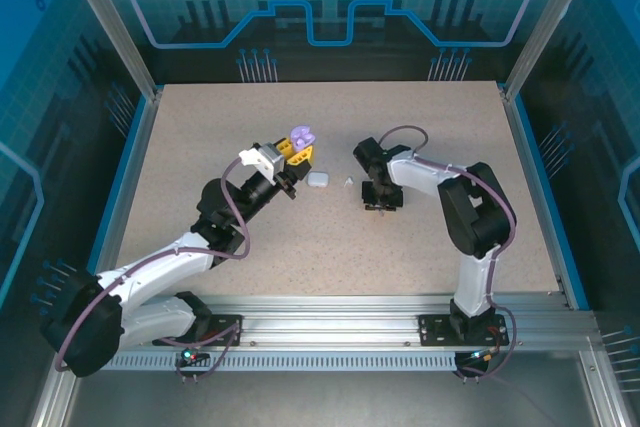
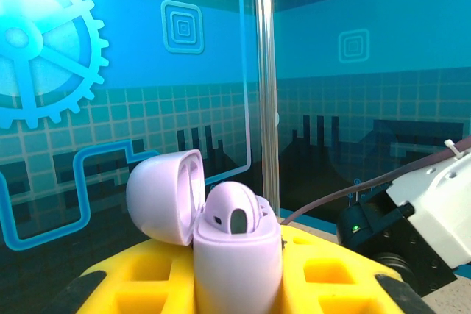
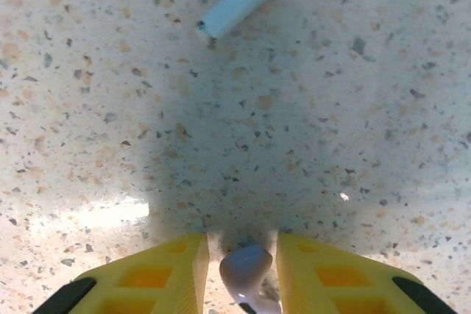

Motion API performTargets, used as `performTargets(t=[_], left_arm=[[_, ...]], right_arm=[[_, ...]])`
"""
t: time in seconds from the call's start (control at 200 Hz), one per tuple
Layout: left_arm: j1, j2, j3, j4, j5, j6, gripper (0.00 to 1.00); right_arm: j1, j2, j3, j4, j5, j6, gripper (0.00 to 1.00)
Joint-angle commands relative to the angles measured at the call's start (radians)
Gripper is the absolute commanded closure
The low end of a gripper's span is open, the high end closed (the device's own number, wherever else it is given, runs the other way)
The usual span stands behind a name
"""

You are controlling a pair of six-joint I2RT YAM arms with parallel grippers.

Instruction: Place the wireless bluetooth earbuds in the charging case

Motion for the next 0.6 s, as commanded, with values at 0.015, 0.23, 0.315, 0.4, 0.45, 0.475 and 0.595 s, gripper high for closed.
performTargets(t=[0.015, 0.23, 0.315, 0.4, 0.45, 0.475, 0.595], left_arm=[[-0.002, -0.021, 0.019, 0.016, 0.005, -0.010, 1.00], [-0.003, -0.021, 0.023, 0.016, 0.005, -0.007, 1.00], [-0.003, -0.020, 0.025, 0.013, 0.006, -0.007, 1.00], [-0.002, -0.016, 0.026, 0.013, 0.008, -0.008, 1.00], [-0.003, -0.016, 0.028, 0.014, 0.008, -0.010, 1.00], [-0.004, -0.015, 0.028, 0.015, 0.009, -0.010, 1.00], [-0.002, -0.015, 0.029, 0.016, 0.010, -0.012, 1.00]], right_arm=[[-0.008, 0.052, 0.047, -0.096, -0.029, -0.146, 0.70], [-0.008, 0.066, 0.064, -0.125, -0.024, -0.193, 0.71], [-0.008, 0.055, 0.055, -0.125, -0.022, -0.192, 0.71], [-0.008, 0.041, 0.041, -0.123, -0.019, -0.192, 0.71], [-0.008, 0.034, 0.036, -0.123, -0.017, -0.189, 0.71], [-0.008, 0.031, 0.033, -0.123, -0.017, -0.190, 0.71], [-0.008, 0.019, 0.023, -0.118, -0.022, -0.189, 0.71]])
